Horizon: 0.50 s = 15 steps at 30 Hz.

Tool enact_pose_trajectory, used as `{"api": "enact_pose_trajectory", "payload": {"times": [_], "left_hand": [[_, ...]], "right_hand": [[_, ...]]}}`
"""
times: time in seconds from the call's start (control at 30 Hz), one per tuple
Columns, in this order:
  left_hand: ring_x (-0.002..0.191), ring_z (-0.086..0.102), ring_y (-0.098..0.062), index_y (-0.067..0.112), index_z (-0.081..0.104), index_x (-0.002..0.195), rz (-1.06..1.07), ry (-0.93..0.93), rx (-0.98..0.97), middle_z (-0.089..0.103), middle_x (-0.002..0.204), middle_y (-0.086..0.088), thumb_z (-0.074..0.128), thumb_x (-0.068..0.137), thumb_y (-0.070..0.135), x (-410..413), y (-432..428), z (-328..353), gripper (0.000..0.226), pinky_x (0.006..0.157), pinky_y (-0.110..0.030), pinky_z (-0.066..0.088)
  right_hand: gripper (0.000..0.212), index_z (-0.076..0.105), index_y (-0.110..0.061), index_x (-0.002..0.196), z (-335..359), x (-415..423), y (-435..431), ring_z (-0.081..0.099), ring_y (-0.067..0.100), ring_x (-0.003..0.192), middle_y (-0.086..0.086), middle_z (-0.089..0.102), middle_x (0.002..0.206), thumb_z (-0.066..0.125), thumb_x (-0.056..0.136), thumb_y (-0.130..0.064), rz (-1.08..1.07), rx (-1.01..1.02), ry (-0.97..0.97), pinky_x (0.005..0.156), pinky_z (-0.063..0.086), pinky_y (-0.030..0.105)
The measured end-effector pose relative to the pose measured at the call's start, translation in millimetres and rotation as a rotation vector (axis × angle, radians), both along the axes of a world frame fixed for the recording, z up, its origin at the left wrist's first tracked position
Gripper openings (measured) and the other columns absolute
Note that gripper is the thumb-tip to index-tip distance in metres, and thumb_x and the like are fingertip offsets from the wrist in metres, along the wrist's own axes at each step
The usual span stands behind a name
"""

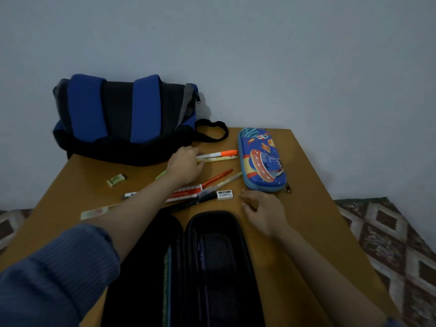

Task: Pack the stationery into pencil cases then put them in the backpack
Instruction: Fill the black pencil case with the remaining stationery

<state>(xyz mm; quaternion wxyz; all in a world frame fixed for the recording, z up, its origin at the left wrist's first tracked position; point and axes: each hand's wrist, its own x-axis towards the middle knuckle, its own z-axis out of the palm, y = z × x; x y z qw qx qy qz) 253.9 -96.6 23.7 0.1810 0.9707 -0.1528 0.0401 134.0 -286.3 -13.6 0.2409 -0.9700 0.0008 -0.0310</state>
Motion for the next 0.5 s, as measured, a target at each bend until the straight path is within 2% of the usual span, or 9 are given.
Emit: {"api": "enact_pose_trajectory", "payload": {"times": [0.27,0.5], "left_hand": [[0.107,0.055,-0.028,0.014,0.054,0.127,-0.031,0.068,0.050,0.057,0.120,-0.013,0.046,0.094,0.025,29,-21,-19,0.035,0.089,-0.043,0.049],[0.108,0.055,-0.025,0.017,0.058,0.121,0.000,-0.040,0.090,0.062,0.114,-0.008,0.050,0.094,0.027,28,-23,-25,0.029,0.092,-0.040,0.045]], "right_hand": [[0.038,0.055,-0.026,0.128,-3,3,-3,0.046,0.004,0.125,-0.015,0.051,0.136,0.055,0.091,-0.032,0.011,-0.002,0.027,0.099,0.039,0.023],[0.042,0.052,-0.027,0.131,-5,2,-4,0.045,0.004,0.126,-0.015,0.048,0.139,0.055,0.090,-0.034,0.027,-0.009,0.037,0.101,0.039,0.023]]}}
